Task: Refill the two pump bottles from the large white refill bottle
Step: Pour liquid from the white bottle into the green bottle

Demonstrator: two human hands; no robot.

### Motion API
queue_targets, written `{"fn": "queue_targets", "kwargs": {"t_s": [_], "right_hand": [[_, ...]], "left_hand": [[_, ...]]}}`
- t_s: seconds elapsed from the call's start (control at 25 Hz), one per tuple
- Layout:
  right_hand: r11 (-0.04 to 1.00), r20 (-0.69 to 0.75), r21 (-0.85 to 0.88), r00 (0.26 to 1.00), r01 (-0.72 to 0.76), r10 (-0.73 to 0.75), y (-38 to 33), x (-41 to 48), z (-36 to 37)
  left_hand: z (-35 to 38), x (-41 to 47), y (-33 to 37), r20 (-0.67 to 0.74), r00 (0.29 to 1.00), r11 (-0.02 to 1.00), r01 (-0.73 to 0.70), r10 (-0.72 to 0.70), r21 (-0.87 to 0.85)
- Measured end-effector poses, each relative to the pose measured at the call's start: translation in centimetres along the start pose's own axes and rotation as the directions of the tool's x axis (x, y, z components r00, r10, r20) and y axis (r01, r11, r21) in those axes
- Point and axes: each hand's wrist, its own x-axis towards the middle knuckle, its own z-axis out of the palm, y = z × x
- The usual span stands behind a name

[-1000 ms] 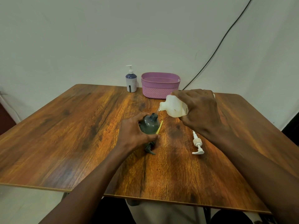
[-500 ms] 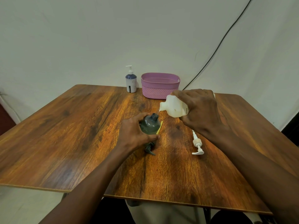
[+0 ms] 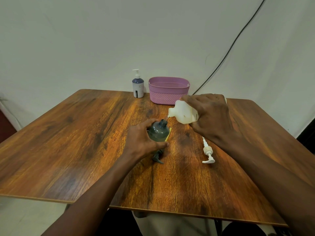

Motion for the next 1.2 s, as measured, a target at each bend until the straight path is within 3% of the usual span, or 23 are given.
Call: {"fn": "queue_targets", "kwargs": {"t_s": [1.04, 1.2], "right_hand": [[1.0, 0.072, 0.013, 0.997, 0.008, -0.009, -0.29, -0.22, 0.45], [0.987, 0.028, 0.157, 0.999, -0.041, 0.037, -0.64, -0.49, 0.48]], "left_hand": [[-0.01, -0.06, -0.25, -0.007, 1.0, 1.0, -0.006, 0.006, 0.024], [0.01, -0.08, -0.08, -0.012, 1.0, 1.0, 0.008, -0.007, 0.015]]}}
